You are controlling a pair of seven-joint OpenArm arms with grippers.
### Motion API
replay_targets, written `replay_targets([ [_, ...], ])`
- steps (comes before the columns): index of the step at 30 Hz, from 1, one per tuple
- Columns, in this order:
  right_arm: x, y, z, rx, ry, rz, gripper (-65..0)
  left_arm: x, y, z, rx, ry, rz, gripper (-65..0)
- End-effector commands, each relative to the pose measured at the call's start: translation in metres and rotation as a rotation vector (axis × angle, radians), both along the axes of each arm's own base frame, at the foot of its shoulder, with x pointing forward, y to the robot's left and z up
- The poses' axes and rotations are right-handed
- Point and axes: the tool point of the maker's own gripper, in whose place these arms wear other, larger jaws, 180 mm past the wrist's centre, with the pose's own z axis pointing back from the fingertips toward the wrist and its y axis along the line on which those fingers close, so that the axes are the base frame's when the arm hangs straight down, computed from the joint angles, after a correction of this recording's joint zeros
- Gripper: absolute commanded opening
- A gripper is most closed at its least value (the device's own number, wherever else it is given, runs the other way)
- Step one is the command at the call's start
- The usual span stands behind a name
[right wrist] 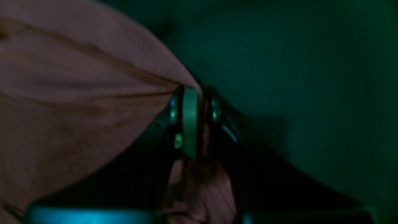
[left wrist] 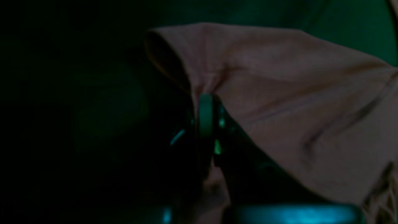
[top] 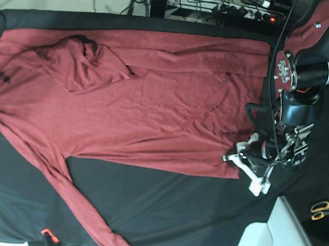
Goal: Fold the T-shirt properly
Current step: 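Lower the left gripper to the shirt's hem corner and grasp it, then hold the hem corner with the left gripper, right gripper pinning the sleeve edge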
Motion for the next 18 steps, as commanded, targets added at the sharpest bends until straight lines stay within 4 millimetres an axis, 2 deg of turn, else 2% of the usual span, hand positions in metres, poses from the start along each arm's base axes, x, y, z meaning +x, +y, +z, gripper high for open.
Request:
replay_targets([
  [1,0.011,-0.016,0.021,-0.038,-0.052,-0.010,-60.9,0.015,0.009,0.017,0.017,-0.048,0.000,-65.0],
  [11,0.010,-0.016,0.020,-0.039,-0.045,-0.005,-60.9,0.012,0.009,0.015,0.023,-0.047,-0.008,-65.0],
  [18,-0.003,-0.014,0.008,-0.007,0.055,-0.017,-60.9,0.012,0.005,0.014,0.020,-0.047,-0.013,-65.0],
])
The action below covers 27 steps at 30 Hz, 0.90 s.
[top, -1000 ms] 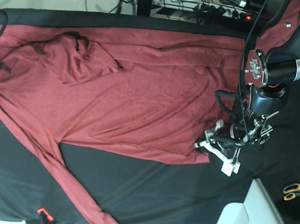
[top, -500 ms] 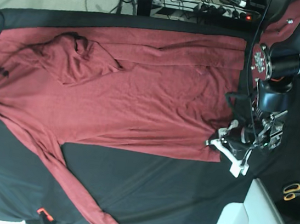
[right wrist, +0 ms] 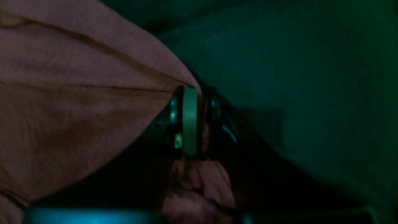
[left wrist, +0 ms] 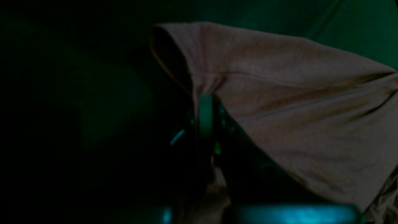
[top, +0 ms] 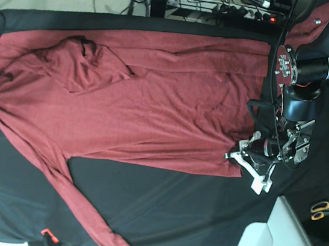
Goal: Fold the T-shirt properly
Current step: 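Hold the hem corner with the left gripper, right gripper pinning the sleeve edge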
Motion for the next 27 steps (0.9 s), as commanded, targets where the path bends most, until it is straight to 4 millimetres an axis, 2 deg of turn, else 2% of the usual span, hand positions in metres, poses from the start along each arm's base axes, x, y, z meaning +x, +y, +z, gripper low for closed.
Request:
replay_targets([
  [1,0.010,-0.019,0.019,-0.036,-0.038,-0.033,-60.9,0.014,0.004,0.014,0.010,-0.037,-0.004,-65.0],
  [6,0.005,-0.022,0.016,-0.042,-0.017,-0.058,-60.9,0.001,0.007,0.006,0.013,0.019,-0.015,-65.0],
  [8,0.001,-0.021,0.013,-0.033,0.011,-0.056,-60.9,0.004,0.010,0.011,0.026,0.005,-0.020,-65.0],
  [12,-0.005,-0.017,0.008,-0.016,0.050,-0.052,-60.9,-0.004,0.015,0.013,0.068,-0.025,-0.036,-65.0],
  [14,-0.006,-0.008,0.002,0.006,0.065,-0.052,-60.2,-0.011,0.014,0.010,0.076,-0.008,-0.046,-65.0],
  [16,-0.006,-0.010,0.003,0.023,0.050,-0.081,-59.1,-0.013,0.013,0.009,0.076,-0.001,-0.050,-65.0],
  [17,-0.007,-0.012,0.004,0.027,0.043,-0.094,-56.3,-0.013,0.013,0.009,0.076,-0.001,-0.050,-65.0],
  [21,0.001,-0.012,0.018,0.005,-0.008,-0.083,-39.6,-0.011,0.013,0.011,0.077,-0.006,-0.050,-65.0],
  [22,0.005,-0.011,0.025,-0.010,-0.028,-0.070,-37.7,-0.011,0.014,0.011,0.078,-0.005,-0.051,-65.0],
  [25,0.017,-0.008,0.052,-0.069,-0.080,-0.018,-37.1,-0.010,0.014,0.011,0.078,-0.007,-0.050,-65.0],
  [27,0.021,-0.007,0.059,-0.076,-0.081,-0.007,-36.8,-0.011,0.014,0.011,0.080,-0.005,-0.052,-65.0],
])
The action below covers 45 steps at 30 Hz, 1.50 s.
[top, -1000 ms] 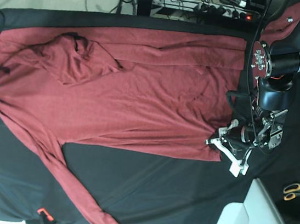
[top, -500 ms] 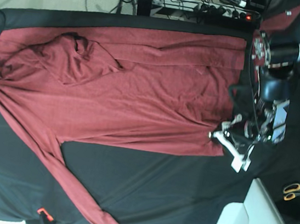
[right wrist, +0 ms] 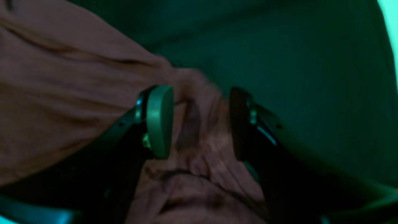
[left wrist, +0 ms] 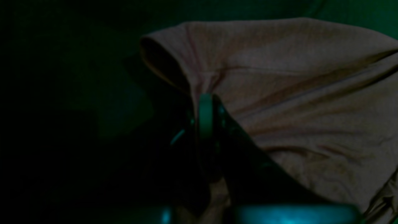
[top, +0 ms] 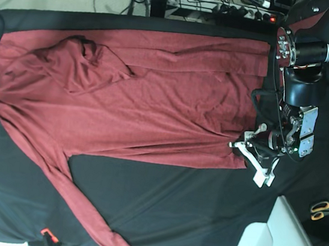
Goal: Fold the T-shirt properly
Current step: 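Hold the hem corner with the left gripper, right gripper pinning the sleeve edge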
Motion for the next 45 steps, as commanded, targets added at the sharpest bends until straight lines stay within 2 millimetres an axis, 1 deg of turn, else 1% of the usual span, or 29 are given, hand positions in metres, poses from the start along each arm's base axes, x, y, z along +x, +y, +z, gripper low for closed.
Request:
replay_targets([
  [1,0.015,-0.013,0.023,-0.035,-0.048,-0.002,-36.6,0.012,0.007,0.012,0.017,-0.030,0.000,-65.0],
  [2,0.022,-0.012,0.028,-0.038,-0.060,0.004,-36.6,0.012,0.007,0.012,0.017,-0.030,0.000,-65.0],
  [4,0.031,-0.003,0.025,-0.042,-0.046,0.041,-36.5,0.012,0.007,0.012,0.016,-0.031,0.000,-65.0],
  [5,0.036,-0.003,0.024,-0.050,-0.029,0.060,-36.5,0.012,0.006,0.012,0.015,-0.031,0.001,-65.0],
  [6,0.040,-0.002,0.021,-0.054,-0.003,0.077,-36.3,0.012,0.006,0.012,0.015,-0.031,0.001,-65.0],
  [7,0.042,0.002,0.012,-0.049,0.024,0.091,-36.3,0.012,0.006,0.012,0.015,-0.031,0.001,-65.0],
  [8,0.051,0.005,0.010,-0.050,0.026,0.106,-36.3,0.012,0.006,0.012,0.015,-0.031,0.001,-65.0],
  [10,0.057,0.008,-0.004,-0.051,0.039,0.118,-36.0,0.012,0.006,0.012,0.015,-0.031,0.001,-65.0],
  [11,0.056,0.007,-0.011,-0.049,0.047,0.113,-34.2,0.012,0.006,0.012,0.015,-0.031,0.001,-65.0],
  [13,0.058,0.007,-0.020,-0.052,0.051,0.113,-27.8,0.012,0.007,0.012,0.016,-0.030,0.002,-65.0],
  [15,0.054,0.008,-0.030,-0.058,0.077,0.122,-23.3,0.011,0.009,0.011,0.020,-0.028,0.002,-65.0],
  [19,0.048,0.010,-0.042,-0.079,0.098,0.145,-23.1,0.010,0.009,0.010,0.018,-0.025,0.003,-65.0],
  [25,0.047,0.013,-0.045,-0.076,0.099,0.148,-23.6,0.010,0.010,0.011,0.020,-0.025,0.003,-65.0],
  [26,0.047,0.013,-0.045,-0.076,0.099,0.148,-25.2,0.010,0.010,0.011,0.020,-0.027,0.003,-65.0],
  [27,0.047,0.013,-0.045,-0.077,0.098,0.149,-28.7,0.010,0.010,0.011,0.020,-0.027,0.003,-65.0],
  [28,0.047,0.013,-0.045,-0.077,0.098,0.149,-33.6,0.010,0.010,0.011,0.020,-0.027,0.003,-65.0],
  [32,0.047,0.013,-0.045,-0.073,0.097,0.143,-60.9,0.010,0.010,0.011,0.024,-0.025,0.001,-65.0],
  [33,0.047,0.013,-0.045,-0.072,0.096,0.142,-65.0,0.010,0.009,0.011,0.022,-0.025,0.001,-65.0],
  [34,0.046,0.012,-0.045,-0.074,0.097,0.140,-65.0,0.010,0.009,0.011,0.023,-0.025,0.000,-65.0],
  [35,0.048,0.011,-0.043,-0.077,0.092,0.142,-63.5,0.010,0.009,0.011,0.023,-0.025,0.000,-65.0],
  [37,0.049,0.009,-0.041,-0.082,0.085,0.141,-65.0,0.011,0.009,0.012,0.023,-0.029,0.000,-65.0],
  [38,0.053,0.009,-0.038,-0.086,0.074,0.145,-65.0,0.012,0.009,0.012,0.023,-0.031,0.000,-65.0],
  [40,0.062,0.011,-0.028,-0.100,0.040,0.163,-65.0,0.021,0.009,0.019,0.023,-0.049,0.000,-65.0],
  [43,0.069,0.011,-0.016,-0.131,0.002,0.196,-65.0,0.025,0.007,0.023,0.017,-0.060,0.002,-65.0],
  [45,0.074,0.014,-0.008,-0.142,-0.025,0.212,-65.0,0.034,0.008,0.031,0.018,-0.080,0.002,-65.0],
])
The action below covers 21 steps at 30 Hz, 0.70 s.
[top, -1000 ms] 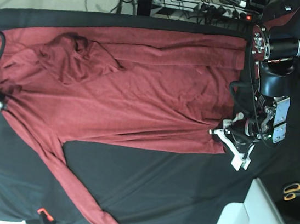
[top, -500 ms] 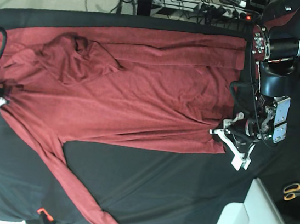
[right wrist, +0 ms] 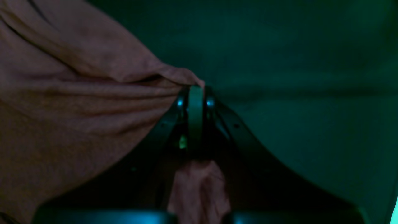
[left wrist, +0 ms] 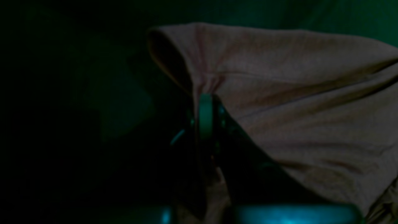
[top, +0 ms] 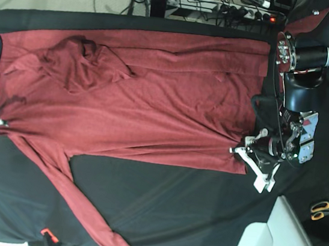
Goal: Fold the T-shirt properly
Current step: 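Hold the hem corner with the left gripper, right gripper pinning the sleeve edge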
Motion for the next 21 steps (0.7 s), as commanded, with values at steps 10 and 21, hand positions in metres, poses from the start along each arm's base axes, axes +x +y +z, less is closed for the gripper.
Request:
replay_targets([
  [10,0.014,-0.040,0.038,0.034,-0.136,-0.144,-65.0,0.026,0.004,0.025,-0.002,-0.080,0.010,-65.0],
  [21,0.012,-0.048,0.041,0.025,-0.137,-0.154,-65.0,0.031,0.004,0.029,0.004,-0.088,0.005,-65.0],
])
